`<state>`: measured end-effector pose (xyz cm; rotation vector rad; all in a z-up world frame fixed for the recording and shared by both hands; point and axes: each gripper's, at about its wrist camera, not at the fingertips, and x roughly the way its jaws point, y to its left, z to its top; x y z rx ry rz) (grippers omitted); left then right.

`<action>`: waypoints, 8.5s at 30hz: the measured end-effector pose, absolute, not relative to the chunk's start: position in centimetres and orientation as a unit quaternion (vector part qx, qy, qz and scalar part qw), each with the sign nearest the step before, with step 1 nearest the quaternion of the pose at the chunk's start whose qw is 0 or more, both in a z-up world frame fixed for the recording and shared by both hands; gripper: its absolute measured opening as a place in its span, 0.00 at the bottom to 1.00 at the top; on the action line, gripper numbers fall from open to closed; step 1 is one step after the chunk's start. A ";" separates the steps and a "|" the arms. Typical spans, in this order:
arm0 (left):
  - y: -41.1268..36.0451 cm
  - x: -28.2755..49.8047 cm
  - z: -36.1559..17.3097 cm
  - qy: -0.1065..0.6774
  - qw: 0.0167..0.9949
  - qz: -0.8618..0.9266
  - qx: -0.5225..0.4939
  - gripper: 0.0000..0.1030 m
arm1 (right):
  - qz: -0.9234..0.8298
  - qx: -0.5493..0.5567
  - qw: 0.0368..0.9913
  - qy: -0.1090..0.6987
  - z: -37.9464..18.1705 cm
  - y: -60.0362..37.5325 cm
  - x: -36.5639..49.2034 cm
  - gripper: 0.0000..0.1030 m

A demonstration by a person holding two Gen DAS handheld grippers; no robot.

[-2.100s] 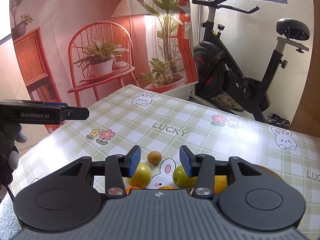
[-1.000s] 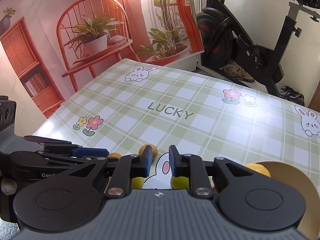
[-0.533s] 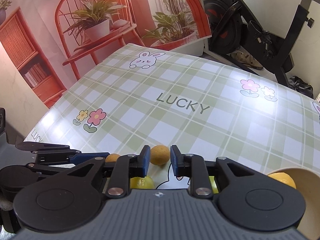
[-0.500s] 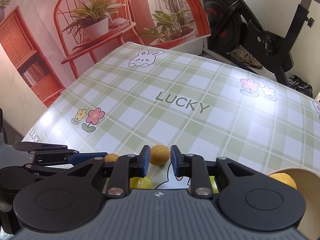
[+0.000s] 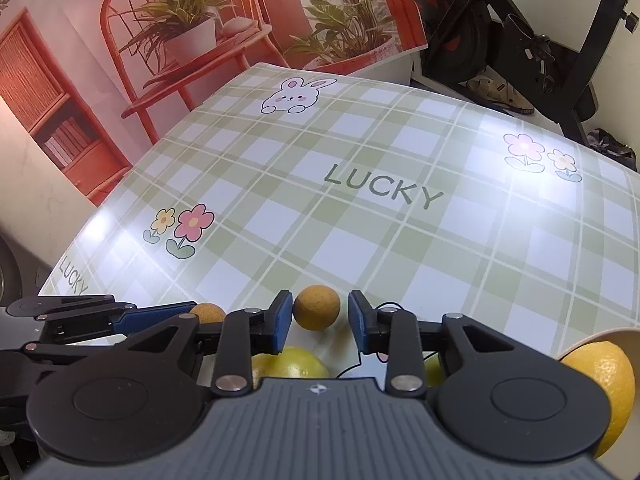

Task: Organize fruits
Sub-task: 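Close the left tool fingers on the small brown fruit, then carry the small brown fruit with the left tool over the plate, then lower the left tool onto the plate and open to release the fruit, then move the left tool back to the large lemon on the table, then close the left tool fingers around the large lemon, then carry the lemon with the left tool onto the plate and open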

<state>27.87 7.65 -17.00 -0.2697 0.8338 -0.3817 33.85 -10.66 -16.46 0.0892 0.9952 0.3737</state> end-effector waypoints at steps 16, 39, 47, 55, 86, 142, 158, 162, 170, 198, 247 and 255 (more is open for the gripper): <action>5.1 26.5 -13.6 0.377 0.898 -0.204 -0.098 0.26 | 0.172 0.075 0.887 0.422 -13.5 -14.6 30.1 0.28; -11.8 26.0 -13.0 0.371 0.862 -0.346 0.012 0.26 | 0.065 0.157 0.912 0.374 -12.7 -32.0 22.3 0.28; -15.9 25.2 -15.7 0.391 0.840 -0.370 0.065 0.26 | 0.047 0.172 0.905 0.386 -14.8 -34.9 21.4 0.28; -16.9 25.9 -17.1 0.404 0.842 -0.348 0.078 0.26 | 0.054 0.174 0.902 0.392 -15.7 -34.9 22.1 0.28; -15.4 25.5 -15.0 0.397 0.853 -0.336 0.046 0.44 | 0.052 0.160 0.907 0.386 -14.4 -33.5 22.7 0.30; 3.5 20.5 -14.7 0.403 0.876 -0.229 -0.132 0.44 | 0.198 -0.008 0.897 0.395 -15.2 -11.7 16.7 0.73; 3.7 21.4 -17.4 0.426 0.856 -0.230 -0.180 0.51 | 0.181 -0.020 0.903 0.389 -15.6 -11.4 15.7 0.64; 3.8 21.4 -17.9 0.425 0.853 -0.231 -0.193 0.55 | 0.177 -0.021 0.905 0.387 -15.6 -11.6 15.7 0.58; 2.7 20.9 -18.3 0.420 0.859 -0.235 -0.172 0.69 | 0.175 -0.022 0.905 0.387 -15.6 -11.7 15.5 0.58; 3.0 20.5 -19.7 0.419 0.844 -0.252 -0.221 0.59 | 0.167 -0.010 0.906 0.388 -16.0 -11.6 15.1 0.58; -14.5 25.5 -13.5 0.383 0.849 -0.364 -0.019 0.56 | 0.052 0.117 0.948 0.291 -12.6 -26.1 14.2 0.59; -17.9 27.4 -14.8 0.399 0.842 -0.362 0.012 0.56 | 0.034 0.132 0.944 0.302 -14.0 -29.7 15.9 0.59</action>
